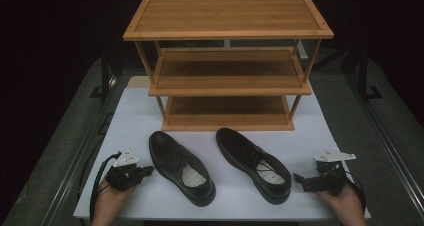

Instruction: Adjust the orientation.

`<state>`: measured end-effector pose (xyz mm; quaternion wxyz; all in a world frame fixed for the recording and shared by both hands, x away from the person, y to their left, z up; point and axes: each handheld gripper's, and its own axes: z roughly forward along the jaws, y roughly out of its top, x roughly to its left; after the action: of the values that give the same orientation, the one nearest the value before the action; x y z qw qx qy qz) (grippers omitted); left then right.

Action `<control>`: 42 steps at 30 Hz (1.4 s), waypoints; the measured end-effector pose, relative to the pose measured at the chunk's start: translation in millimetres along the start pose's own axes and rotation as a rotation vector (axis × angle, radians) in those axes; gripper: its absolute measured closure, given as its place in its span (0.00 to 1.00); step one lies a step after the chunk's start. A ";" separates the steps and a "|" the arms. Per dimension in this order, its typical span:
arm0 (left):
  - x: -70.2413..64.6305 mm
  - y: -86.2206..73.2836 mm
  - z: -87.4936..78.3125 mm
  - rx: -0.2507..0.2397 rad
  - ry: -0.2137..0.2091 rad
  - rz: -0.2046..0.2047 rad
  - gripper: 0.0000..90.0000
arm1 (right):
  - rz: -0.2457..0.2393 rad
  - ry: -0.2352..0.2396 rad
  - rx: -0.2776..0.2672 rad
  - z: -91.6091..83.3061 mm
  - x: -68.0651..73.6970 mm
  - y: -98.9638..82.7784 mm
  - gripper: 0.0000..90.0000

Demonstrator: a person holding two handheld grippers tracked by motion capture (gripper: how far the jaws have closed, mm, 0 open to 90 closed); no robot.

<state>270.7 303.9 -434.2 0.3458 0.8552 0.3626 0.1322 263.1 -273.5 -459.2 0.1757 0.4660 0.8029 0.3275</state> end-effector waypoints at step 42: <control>8.8 55.7 55.0 0.022 -0.017 0.070 1.00 | 0.001 0.001 0.000 0.0 0.0 0.1 0.00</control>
<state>332.6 255.1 -436.0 0.3345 0.8723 0.3310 0.1330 263.2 -273.5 -459.2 0.1754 0.4661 0.8028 0.3277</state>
